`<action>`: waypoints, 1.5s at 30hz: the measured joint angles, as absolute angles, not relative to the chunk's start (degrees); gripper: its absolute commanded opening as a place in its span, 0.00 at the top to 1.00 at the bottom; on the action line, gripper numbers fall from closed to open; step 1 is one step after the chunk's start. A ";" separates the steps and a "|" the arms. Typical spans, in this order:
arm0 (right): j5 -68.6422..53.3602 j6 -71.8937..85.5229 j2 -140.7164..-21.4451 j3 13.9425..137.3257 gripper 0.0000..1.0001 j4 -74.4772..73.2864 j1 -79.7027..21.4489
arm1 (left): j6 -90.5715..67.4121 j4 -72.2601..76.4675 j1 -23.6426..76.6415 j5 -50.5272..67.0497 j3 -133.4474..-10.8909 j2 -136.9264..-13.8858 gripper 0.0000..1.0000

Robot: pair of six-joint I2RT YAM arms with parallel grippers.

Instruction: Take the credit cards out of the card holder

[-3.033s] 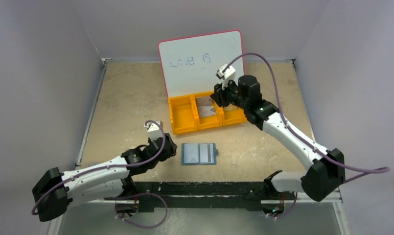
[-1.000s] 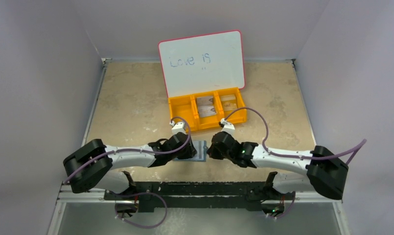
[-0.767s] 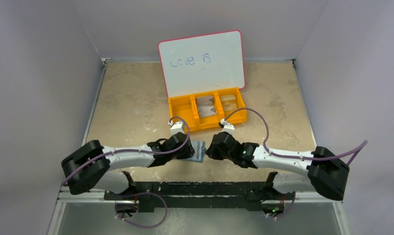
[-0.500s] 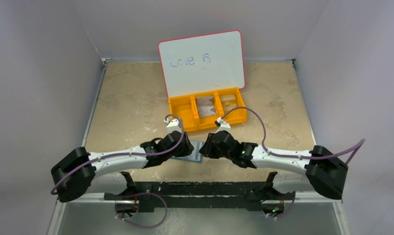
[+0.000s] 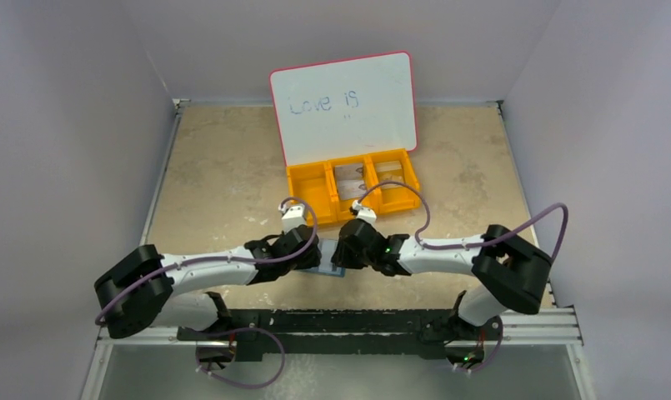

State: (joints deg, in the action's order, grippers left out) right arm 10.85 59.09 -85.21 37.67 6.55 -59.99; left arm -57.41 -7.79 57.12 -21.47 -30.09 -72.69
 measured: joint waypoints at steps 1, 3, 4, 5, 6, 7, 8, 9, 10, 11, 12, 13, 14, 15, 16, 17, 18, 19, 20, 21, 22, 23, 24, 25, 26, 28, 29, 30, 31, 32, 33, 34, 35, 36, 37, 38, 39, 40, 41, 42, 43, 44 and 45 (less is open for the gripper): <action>11.18 59.40 -86.30 38.54 0.66 5.58 -59.99 | -57.41 -7.66 57.12 -21.47 -30.09 -72.95 0.64; 12.01 60.27 -88.44 40.95 0.65 3.51 -59.99 | -57.41 -7.07 57.12 -21.50 -30.09 -73.97 0.66; 12.95 60.49 -89.10 42.15 0.64 2.46 -60.01 | -57.41 -6.59 57.12 -21.52 -30.09 -74.43 0.68; 13.80 60.64 -89.71 43.16 0.63 1.52 -60.01 | -57.43 -6.09 57.12 -21.52 -30.09 -74.72 0.69; 14.39 60.88 -90.08 43.81 0.63 0.71 -60.01 | -57.41 -5.56 57.12 -21.52 -29.98 -74.96 0.69; 14.61 61.10 -90.19 44.07 0.62 0.21 -59.99 | -57.43 -5.08 57.12 -21.54 -29.78 -75.13 0.70; 14.83 61.34 -90.21 44.14 0.60 -0.08 -60.01 | -57.43 -4.73 57.12 -21.63 -29.58 -75.18 0.70; 15.46 61.63 -90.21 44.27 0.58 -0.47 -60.01 | -57.45 -4.25 57.12 -21.74 -29.32 -75.18 0.70; 15.94 61.89 -90.19 44.53 0.57 -1.04 -60.05 | -57.43 -3.81 57.12 -21.82 -29.10 -75.16 0.70; 16.34 62.02 -90.19 44.86 0.57 -1.65 -60.07 | -57.45 -3.51 57.12 -21.91 -28.97 -75.16 0.70; 16.60 62.08 -90.19 44.97 0.61 -1.98 -60.07 | -57.47 -3.18 57.12 -21.93 -28.80 -75.16 0.70; 16.56 62.02 -90.19 44.95 0.66 -2.00 -60.03 | -57.47 -2.76 57.12 -21.93 -28.60 -75.16 0.70; 16.36 61.69 -90.19 44.75 0.68 -1.43 -59.99 | -57.52 -2.33 57.12 -21.91 -28.38 -75.13 0.70; 15.73 61.43 -90.19 44.07 0.68 -0.14 -59.90 | -57.63 -1.87 57.12 -21.89 -28.25 -75.13 0.71; 15.14 61.25 -90.19 43.31 0.68 1.32 -59.68 | -57.69 -1.54 57.12 -21.87 -28.12 -75.13 0.71; 14.50 61.12 -90.11 42.76 0.69 2.50 -59.44 | -57.74 -1.26 57.12 -21.82 -28.03 -75.16 0.71; 13.19 61.01 -90.13 42.15 0.69 4.23 -59.05 | -57.87 -0.91 57.12 -21.82 -27.83 -75.16 0.71; 12.62 60.99 -90.28 42.04 0.69 4.78 -58.63 | -57.91 -0.71 57.12 -21.80 -27.70 -75.16 0.71; 12.21 61.04 -90.45 41.95 0.68 5.48 -58.30 | -57.91 -0.45 57.12 -21.78 -27.57 -75.16 0.71; 11.70 61.01 -90.67 41.71 0.67 6.57 -57.95 | -57.95 -0.27 57.12 -21.78 -27.44 -75.16 0.71; 11.14 61.06 -90.74 41.45 0.68 7.44 -57.63 | -58.00 0.14 57.12 -21.65 -27.20 -75.13 0.71; 10.46 61.04 -90.72 40.80 0.70 8.84 -57.19 | -58.04 0.49 57.12 -21.56 -27.03 -75.13 0.71; 9.47 61.01 -90.61 40.01 0.72 10.37 -56.60 | -58.11 0.89 57.12 -21.47 -26.81 -75.09 0.71; 8.56 61.01 -90.48 39.16 0.74 11.86 -55.92 | -58.17 1.28 57.12 -21.43 -26.55 -74.98 0.70; 7.29 61.06 -90.37 38.15 0.76 13.54 -55.20 | -58.48 1.67 57.12 -21.43 -26.30 -74.85 0.70; 4.91 61.28 -90.37 36.56 0.79 16.38 -53.91 | -59.13 2.57 57.06 -21.37 -25.63 -74.56 0.69; 4.01 61.36 -90.43 36.01 0.80 17.52 -53.43 | -59.44 3.14 56.99 -21.23 -25.19 -74.32 0.69; 3.25 61.34 -90.61 35.73 0.80 18.35 -53.10 | -59.94 4.12 56.82 -21.04 -24.47 -73.97 0.69; 2.85 61.34 -90.89 35.66 0.81 18.92 -52.90 | -60.60 5.28 56.49 -20.75 -23.64 -73.60 0.69; 2.28 61.30 -91.31 35.66 0.81 19.66 -52.69 | -60.97 6.92 56.03 -20.12 -22.46 -73.12 0.69; 1.85 61.32 -91.61 35.66 0.81 20.18 -52.47 | -61.78 8.73 55.48 -19.35 -21.15 -72.53 0.71; 1.58 61.32 -91.79 35.66 0.82 20.51 -52.31 | -62.46 10.61 54.87 -18.44 -19.79 -71.88 0.73; 1.45 61.32 -91.88 35.59 0.82 20.80 -52.27 | -63.26 12.75 54.17 -17.50 -18.37 -71.29 0.74; 1.43 61.32 -91.88 35.44 0.83 21.04 -52.25 | -63.99 14.50 53.52 -16.58 -17.17 -70.87 0.75; 1.41 61.32 -91.85 35.29 0.83 21.30 -52.25 | -64.45 15.70 53.10 -15.94 -16.36 -70.57 0.76; 1.34 61.32 -91.85 35.14 0.83 21.56 -52.21 | -65.06 16.97 52.69 -15.22 -15.44 -70.13 0.76; 1.28 61.30 -91.88 35.03 0.84 21.87 -52.21 | -65.54 17.91 52.40 -14.85 -14.57 -69.58 0.76; 1.17 61.21 -91.90 34.94 0.84 22.20 -52.23 | -65.93 18.74 52.10 -14.35 -13.72 -68.99 0.77; 0.89 61.04 -91.94 34.79 0.84 22.50 -52.23 | -66.43 19.33 51.86 -13.82 -13.08 -68.51 0.79; 0.47 60.82 -92.09 34.65 0.84 23.03 -52.23 | -66.78 20.18 51.24 -12.93 -12.29 -68.07 0.80; 0.19 60.47 -92.33 34.65 0.84 23.55 -52.21 | -67.02 20.88 50.57 -11.94 -11.64 -67.83 0.81; -0.01 60.20 -92.51 34.65 0.85 23.88 -52.21 | -67.24 21.50 50.04 -11.11 -11.27 -67.79 0.83; -0.30 59.81 -92.64 34.63 0.85 24.27 -52.16 | -67.51 22.15 49.43 -10.24 -10.85 -67.83 0.84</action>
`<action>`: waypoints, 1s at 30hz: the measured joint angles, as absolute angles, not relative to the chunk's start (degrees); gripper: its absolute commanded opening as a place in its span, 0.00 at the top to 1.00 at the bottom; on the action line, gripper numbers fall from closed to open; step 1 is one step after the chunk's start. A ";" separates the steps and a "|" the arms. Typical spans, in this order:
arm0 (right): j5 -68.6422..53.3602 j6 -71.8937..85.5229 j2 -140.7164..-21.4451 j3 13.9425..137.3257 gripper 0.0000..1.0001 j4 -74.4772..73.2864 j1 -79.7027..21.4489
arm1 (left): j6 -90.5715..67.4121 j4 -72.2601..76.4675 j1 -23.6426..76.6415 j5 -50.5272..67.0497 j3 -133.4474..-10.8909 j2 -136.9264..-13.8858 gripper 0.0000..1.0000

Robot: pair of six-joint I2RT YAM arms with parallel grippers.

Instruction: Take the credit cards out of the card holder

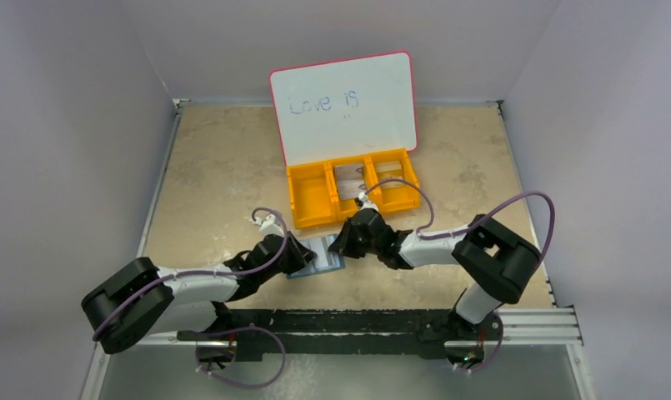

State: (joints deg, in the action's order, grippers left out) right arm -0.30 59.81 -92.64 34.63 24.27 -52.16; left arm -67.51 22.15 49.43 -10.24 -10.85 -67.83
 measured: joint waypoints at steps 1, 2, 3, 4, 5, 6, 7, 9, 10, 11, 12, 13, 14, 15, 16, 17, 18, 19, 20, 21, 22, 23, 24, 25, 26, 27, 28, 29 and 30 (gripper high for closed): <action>-0.71 59.35 -92.71 34.59 0.86 24.60 -52.10 | -67.85 22.65 49.17 -9.80 -10.59 -67.90 0.87; -1.06 58.96 -92.73 34.39 0.86 25.08 -52.03 | -68.03 23.14 48.99 -9.43 -10.31 -67.99 0.89; -1.19 58.78 -92.73 34.22 0.88 25.45 -51.99 | -68.20 23.38 48.84 -9.26 -10.15 -68.03 0.92; -1.30 58.48 -92.73 34.02 0.91 25.85 -51.96 | -68.38 23.55 48.73 -9.17 -9.96 -68.07 0.96; -1.43 58.19 -92.73 33.80 0.93 26.24 -51.94 | -68.47 23.53 48.71 -9.21 -9.85 -68.07 0.99; -1.52 58.02 -92.71 33.54 0.95 26.70 -51.88 | -68.47 23.18 48.71 -9.34 -9.85 -68.01 1.00; -1.83 57.89 -92.62 33.10 0.98 27.33 -51.77 | -68.51 22.81 48.71 -9.52 -9.85 -67.88 1.00; -3.31 57.69 -92.33 31.64 1.00 29.36 -51.48 | -68.40 21.23 48.71 -9.89 -10.07 -67.07 1.00; -4.40 57.58 -92.07 30.76 1.00 30.37 -51.31 | -68.31 19.97 48.75 -10.24 -10.37 -66.59 1.00; -5.48 57.56 -91.74 29.98 1.00 31.16 -51.24 | -68.12 18.57 48.77 -10.55 -10.81 -66.19 1.00; -6.72 57.52 -91.42 29.15 1.00 31.99 -51.22 | -67.90 17.65 48.77 -10.74 -11.14 -65.98 1.00; -7.92 57.39 -91.20 28.58 1.00 32.62 -51.22 | -67.83 16.78 48.77 -10.92 -11.49 -65.91 1.00; -9.30 57.14 -91.15 28.32 1.00 33.08 -51.18 | -67.68 16.14 48.80 -11.05 -11.77 -65.93 1.00; -10.50 56.86 -91.15 28.25 1.00 33.36 -51.09 | -67.51 15.70 48.80 -11.20 -11.99 -65.93 1.00; -11.68 56.66 -91.15 28.25 1.00 33.74 -51.00 | -67.35 15.51 48.77 -11.33 -12.12 -65.98 1.00; -12.97 56.62 -91.15 28.27 1.00 34.39 -50.98 | -67.26 15.53 48.80 -11.35 -12.23 -66.15 1.00; -13.91 56.62 -91.15 28.38 1.00 35.22 -51.00 | -67.26 15.57 48.80 -11.35 -12.29 -66.32 1.00; -14.72 56.62 -91.15 28.49 1.00 36.03 -51.00 | -67.26 15.59 48.80 -11.35 -12.38 -66.43 1.00; -15.09 56.69 -91.13 28.64 1.00 36.58 -51.05 | -67.26 15.57 48.80 -11.35 -12.43 -66.46 1.00; -15.33 56.84 -91.11 28.71 1.00 37.17 -51.05 | -67.26 15.55 48.80 -11.35 -12.40 -66.43 1.00; -15.55 57.08 -91.11 28.71 1.00 37.67 -50.98 | -67.26 15.53 48.80 -11.35 -12.43 -66.35 1.00; -15.55 57.47 -91.11 28.71 0.99 37.78 -50.92 | -67.26 15.38 48.80 -11.35 -12.43 -66.13 1.00; -15.42 57.65 -91.09 28.75 0.96 37.52 -50.87 | -67.26 15.05 48.80 -11.35 -12.43 -65.80 1.00; -15.00 57.71 -91.02 28.82 0.91 36.91 -50.81 | -67.22 14.52 48.80 -11.40 -12.40 -65.32 1.00; -14.09 57.67 -90.87 29.08 0.87 35.62 -50.78 | -66.96 13.76 48.80 -11.51 -12.40 -64.64 1.00; -12.86 57.60 -90.63 29.39 0.87 34.11 -50.74 | -66.87 12.86 48.82 -11.64 -12.40 -63.88 1.00; -12.05 57.52 -90.43 29.78 0.87 32.73 -50.68 | -66.85 11.94 48.82 -11.79 -12.40 -63.09 1.00; -11.09 57.19 -90.35 30.33 0.87 31.22 -50.63 | -66.83 11.14 48.82 -11.92 -12.40 -62.33 1.00; -10.20 56.75 -90.35 31.03 0.87 29.69 -50.59 | -66.76 10.52 48.82 -12.03 -12.40 -61.63 1.00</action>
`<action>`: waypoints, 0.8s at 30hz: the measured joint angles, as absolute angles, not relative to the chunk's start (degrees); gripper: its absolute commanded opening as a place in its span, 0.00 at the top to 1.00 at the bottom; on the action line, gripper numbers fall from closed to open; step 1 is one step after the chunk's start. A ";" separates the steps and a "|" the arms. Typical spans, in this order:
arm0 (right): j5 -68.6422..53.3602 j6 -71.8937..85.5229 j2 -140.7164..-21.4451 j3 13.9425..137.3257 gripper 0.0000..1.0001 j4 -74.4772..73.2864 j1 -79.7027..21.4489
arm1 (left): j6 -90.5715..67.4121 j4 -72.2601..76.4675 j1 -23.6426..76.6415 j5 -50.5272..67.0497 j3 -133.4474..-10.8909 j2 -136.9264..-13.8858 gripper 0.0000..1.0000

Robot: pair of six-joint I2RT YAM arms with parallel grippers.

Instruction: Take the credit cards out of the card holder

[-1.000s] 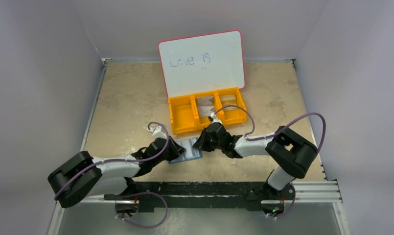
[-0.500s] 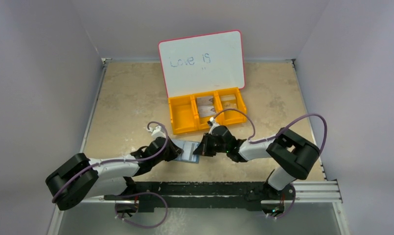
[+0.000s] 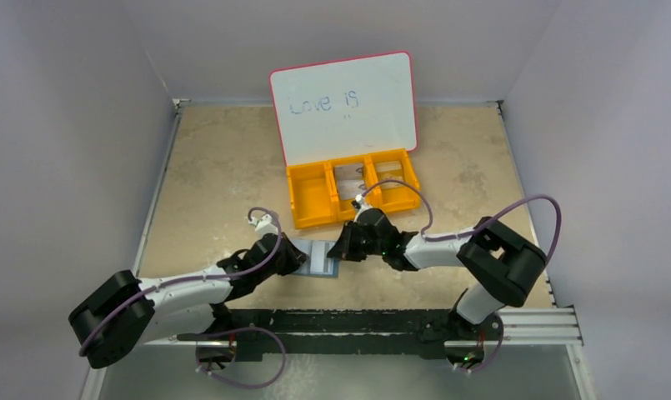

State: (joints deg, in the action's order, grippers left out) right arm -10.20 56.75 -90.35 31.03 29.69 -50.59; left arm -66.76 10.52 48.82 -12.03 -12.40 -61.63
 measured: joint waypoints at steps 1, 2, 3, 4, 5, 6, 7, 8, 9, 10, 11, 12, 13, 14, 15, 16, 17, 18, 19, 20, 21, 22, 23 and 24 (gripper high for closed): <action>-9.72 56.21 -90.45 31.70 0.87 28.47 -50.54 | -66.63 10.02 48.82 -12.05 -12.40 -61.08 1.00; -9.39 55.64 -90.67 32.36 0.86 27.51 -50.57 | -66.41 9.56 48.82 -12.03 -12.40 -60.71 1.00; -8.93 55.11 -91.00 33.06 0.86 26.68 -50.57 | -66.35 9.26 48.82 -11.99 -12.43 -60.55 1.00; -8.58 54.68 -91.42 33.67 0.86 26.04 -50.59 | -66.28 8.91 48.82 -11.94 -12.45 -60.49 1.00; -8.19 54.17 -92.07 34.59 0.86 25.15 -50.61 | -66.19 8.64 48.82 -11.81 -12.47 -60.49 1.00; -7.70 53.87 -92.79 35.55 0.85 24.05 -50.65 | -66.19 8.40 48.82 -11.73 -12.53 -60.49 1.00; -6.90 53.76 -93.67 36.75 0.84 22.65 -50.81 | -66.17 8.16 48.82 -11.70 -12.62 -60.45 1.00; -6.15 53.69 -94.37 38.22 0.82 21.34 -51.09 | -66.17 7.84 48.82 -11.73 -12.73 -60.36 1.00; -5.19 53.52 -94.65 39.22 0.80 20.38 -51.35 | -66.19 7.27 48.82 -11.81 -12.93 -60.29 1.00; -4.21 53.28 -94.89 40.16 0.78 19.27 -51.70 | -66.19 6.72 48.82 -11.99 -13.15 -60.23 0.99; -3.42 53.08 -94.91 40.66 0.77 18.46 -52.10 | -66.19 6.09 48.82 -12.21 -13.41 -60.18 0.96; -2.87 53.01 -94.85 40.84 0.75 18.00 -52.34 | -66.17 5.30 48.82 -12.49 -13.72 -60.12 0.92; -2.26 52.95 -94.65 40.95 0.74 17.56 -52.60 | -65.98 4.60 48.82 -12.84 -13.98 -60.10 0.88; -1.83 52.95 -94.32 41.04 0.72 16.91 -52.80 | -65.73 4.03 48.82 -13.17 -14.26 -60.10 0.86; -1.28 52.95 -93.93 41.06 0.68 16.29 -52.95 | -65.39 3.46 48.84 -13.45 -14.63 -60.20 0.86; -0.56 52.90 -93.25 41.10 0.67 15.07 -53.12 | -65.19 2.81 48.88 -13.80 -15.25 -60.47 0.86; -0.10 52.95 -92.75 41.10 0.65 14.26 -53.25 | -64.90 2.31 48.88 -13.98 -15.75 -60.82 0.86; 0.58 52.88 -92.05 41.10 0.65 13.08 -53.34 | -64.71 1.85 48.88 -14.22 -16.32 -61.28 0.85; 0.84 52.88 -91.33 41.10 0.63 12.05 -53.36 | -64.45 1.50 48.88 -14.37 -16.69 -61.65 0.85; 1.02 52.88 -90.63 41.10 0.63 11.35 -53.36 | -64.16 1.26 48.88 -14.44 -17.02 -61.89 0.84; 1.04 52.88 -90.15 41.10 0.63 10.94 -53.36 | -63.83 1.10 48.88 -14.50 -17.17 -61.93 0.83; 1.02 52.90 -89.67 41.06 0.63 10.63 -53.36 | -63.59 1.04 48.88 -14.59 -17.23 -61.91 0.82; 1.04 52.93 -89.41 41.04 0.64 10.37 -53.36 | -63.40 0.97 48.88 -14.61 -17.28 -61.89 0.81; 1.04 52.90 -89.34 41.04 0.64 10.13 -53.36 | -63.24 0.91 48.88 -14.63 -17.30 -61.76 0.81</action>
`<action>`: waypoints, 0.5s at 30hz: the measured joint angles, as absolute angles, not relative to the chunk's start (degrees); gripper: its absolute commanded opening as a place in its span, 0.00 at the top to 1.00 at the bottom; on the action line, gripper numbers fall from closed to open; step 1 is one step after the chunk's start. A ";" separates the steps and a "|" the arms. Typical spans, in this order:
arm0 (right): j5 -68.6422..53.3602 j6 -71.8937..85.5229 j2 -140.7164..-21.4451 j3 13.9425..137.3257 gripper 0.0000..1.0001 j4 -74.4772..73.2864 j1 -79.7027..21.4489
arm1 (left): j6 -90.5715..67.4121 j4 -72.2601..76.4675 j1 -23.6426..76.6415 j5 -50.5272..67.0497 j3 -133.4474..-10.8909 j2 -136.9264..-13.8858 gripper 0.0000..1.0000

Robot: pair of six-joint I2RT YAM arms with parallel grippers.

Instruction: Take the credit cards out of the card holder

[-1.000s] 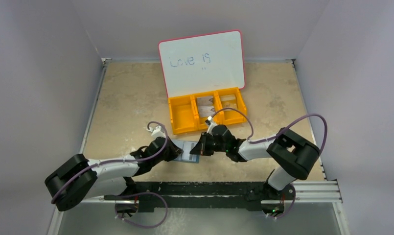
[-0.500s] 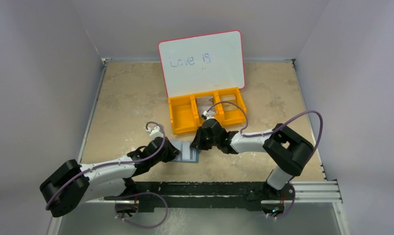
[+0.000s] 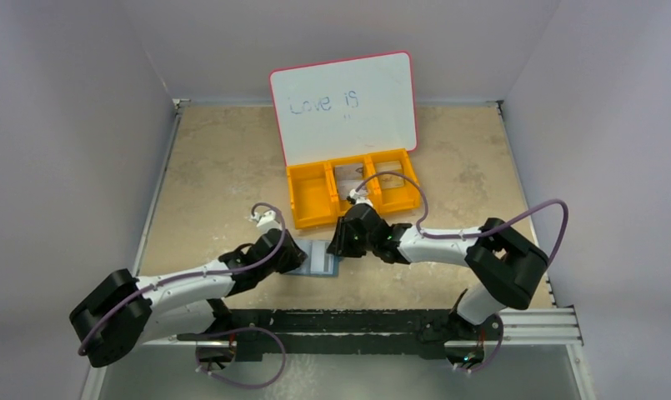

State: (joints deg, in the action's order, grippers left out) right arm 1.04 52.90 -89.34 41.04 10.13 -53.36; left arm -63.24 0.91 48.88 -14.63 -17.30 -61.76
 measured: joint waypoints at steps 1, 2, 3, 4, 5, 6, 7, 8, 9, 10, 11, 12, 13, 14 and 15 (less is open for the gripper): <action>1.04 52.88 -89.34 41.04 0.63 9.78 -53.36 | -63.07 0.67 48.88 -14.74 -17.32 -61.47 0.81; 1.02 52.88 -89.34 41.01 0.64 9.43 -53.39 | -62.81 0.21 48.88 -14.87 -17.34 -61.04 0.81; 0.97 52.88 -89.34 41.01 0.63 9.26 -53.47 | -62.59 -0.45 48.88 -15.11 -17.39 -60.53 0.80; 0.93 52.88 -89.38 41.01 0.63 9.23 -53.58 | -62.35 -1.10 48.88 -15.27 -17.45 -60.03 0.80; 0.91 52.90 -89.49 41.01 0.64 9.26 -53.63 | -62.06 -2.13 48.88 -15.53 -17.63 -59.37 0.79; 0.89 52.90 -89.76 41.01 0.64 9.23 -53.63 | -61.82 -3.11 48.88 -15.86 -17.89 -58.70 0.79; 0.84 52.93 -89.95 41.01 0.64 9.23 -53.63 | -61.65 -4.19 48.88 -16.14 -18.26 -58.04 0.79; 0.73 52.93 -90.32 41.01 0.65 9.32 -53.63 | -61.41 -4.99 48.88 -16.49 -18.61 -57.52 0.78; 0.56 52.93 -90.65 41.01 0.66 9.61 -53.63 | -61.10 -5.96 48.88 -16.97 -19.11 -56.93 0.78; 0.43 52.93 -91.09 41.01 0.67 9.98 -53.63 | -60.71 -6.70 48.88 -17.45 -19.57 -56.38 0.77; 0.16 52.97 -91.46 41.01 0.69 10.52 -53.63 | -60.38 -7.42 48.88 -17.98 -19.99 -55.90 0.76; -0.12 53.01 -91.74 41.01 0.70 11.07 -53.63 | -60.20 -8.12 48.88 -18.57 -20.32 -55.57 0.76; -0.34 53.06 -91.92 41.01 0.70 11.38 -53.63 | -60.12 -8.62 48.88 -18.98 -20.49 -55.46 0.76; -0.54 53.10 -92.18 41.01 0.70 11.75 -53.63 | -59.88 -8.99 48.88 -19.55 -20.53 -55.48 0.76; -0.62 53.19 -92.29 41.01 0.71 12.08 -53.63 | -59.75 -9.58 48.88 -19.92 -20.53 -55.64 0.76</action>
